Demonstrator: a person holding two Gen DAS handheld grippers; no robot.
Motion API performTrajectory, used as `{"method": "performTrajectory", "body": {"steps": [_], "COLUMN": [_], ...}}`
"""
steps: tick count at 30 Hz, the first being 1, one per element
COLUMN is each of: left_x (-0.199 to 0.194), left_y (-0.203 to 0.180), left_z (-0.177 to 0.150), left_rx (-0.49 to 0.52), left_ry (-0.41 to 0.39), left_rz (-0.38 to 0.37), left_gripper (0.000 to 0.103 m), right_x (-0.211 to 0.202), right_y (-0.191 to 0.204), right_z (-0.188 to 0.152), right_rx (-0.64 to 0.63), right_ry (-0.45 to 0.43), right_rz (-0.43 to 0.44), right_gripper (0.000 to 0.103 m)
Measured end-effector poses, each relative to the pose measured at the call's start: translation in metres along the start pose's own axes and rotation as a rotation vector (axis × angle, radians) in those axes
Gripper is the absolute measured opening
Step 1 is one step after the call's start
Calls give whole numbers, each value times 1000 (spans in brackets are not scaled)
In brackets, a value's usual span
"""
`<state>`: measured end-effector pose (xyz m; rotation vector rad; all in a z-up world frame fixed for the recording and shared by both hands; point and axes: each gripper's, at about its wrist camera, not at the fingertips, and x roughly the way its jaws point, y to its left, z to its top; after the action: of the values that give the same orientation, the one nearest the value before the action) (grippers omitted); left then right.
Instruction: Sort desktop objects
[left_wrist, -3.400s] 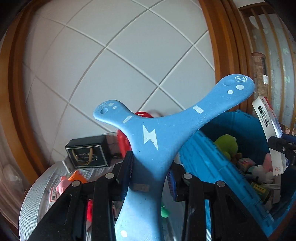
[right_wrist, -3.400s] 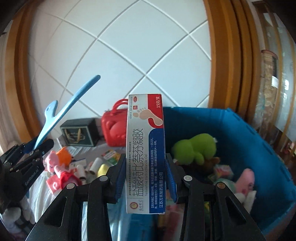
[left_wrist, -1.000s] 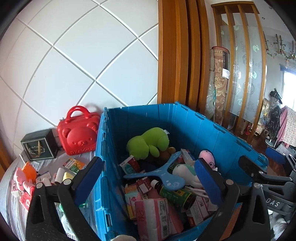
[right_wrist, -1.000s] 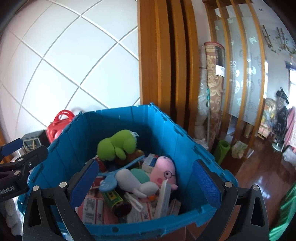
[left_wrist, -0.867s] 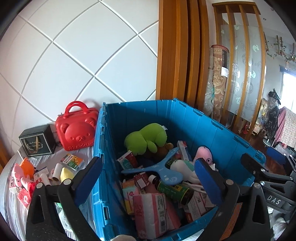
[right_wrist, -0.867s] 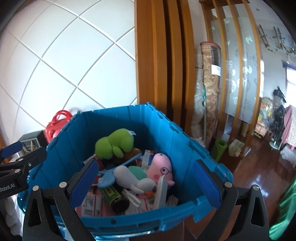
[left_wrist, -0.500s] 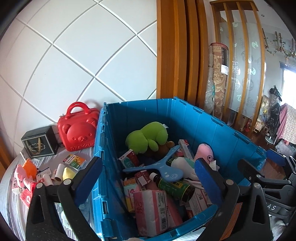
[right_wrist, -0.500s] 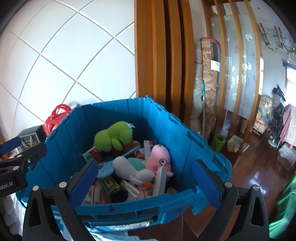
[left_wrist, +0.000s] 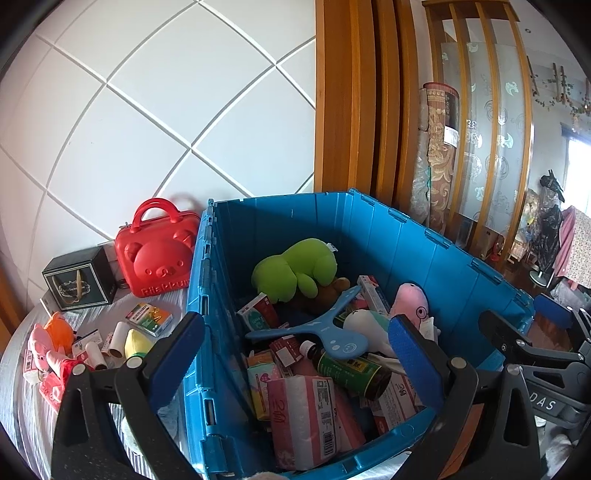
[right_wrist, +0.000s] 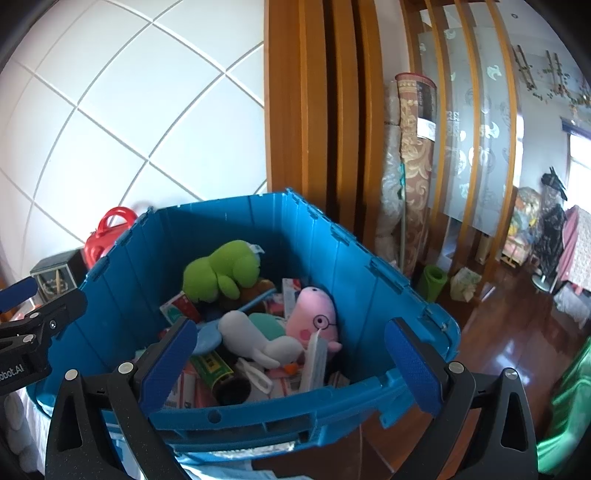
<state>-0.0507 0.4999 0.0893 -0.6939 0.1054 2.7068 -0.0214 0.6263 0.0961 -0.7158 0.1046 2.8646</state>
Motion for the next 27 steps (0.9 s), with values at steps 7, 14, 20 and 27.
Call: {"method": "performTrajectory", "body": {"steps": [7, 14, 20, 27], "left_x": [0, 1, 1, 1], "left_y": [0, 0, -1, -2], "left_z": [-1, -3, -4, -4], "left_rx": [4, 1, -9, -13], "left_ry": [10, 18, 28, 32], "left_rz": [2, -5, -8, -12], "left_gripper": [101, 101, 101, 101], "right_x": [2, 3, 3, 4], "right_y": [1, 1, -1, -3], "right_z": [-1, -3, -6, -7], "right_rx": [-2, -3, -2, -4], "right_ry": [9, 12, 17, 26], "right_rz": [0, -6, -9, -12], "right_gripper": [103, 103, 103, 103]}}
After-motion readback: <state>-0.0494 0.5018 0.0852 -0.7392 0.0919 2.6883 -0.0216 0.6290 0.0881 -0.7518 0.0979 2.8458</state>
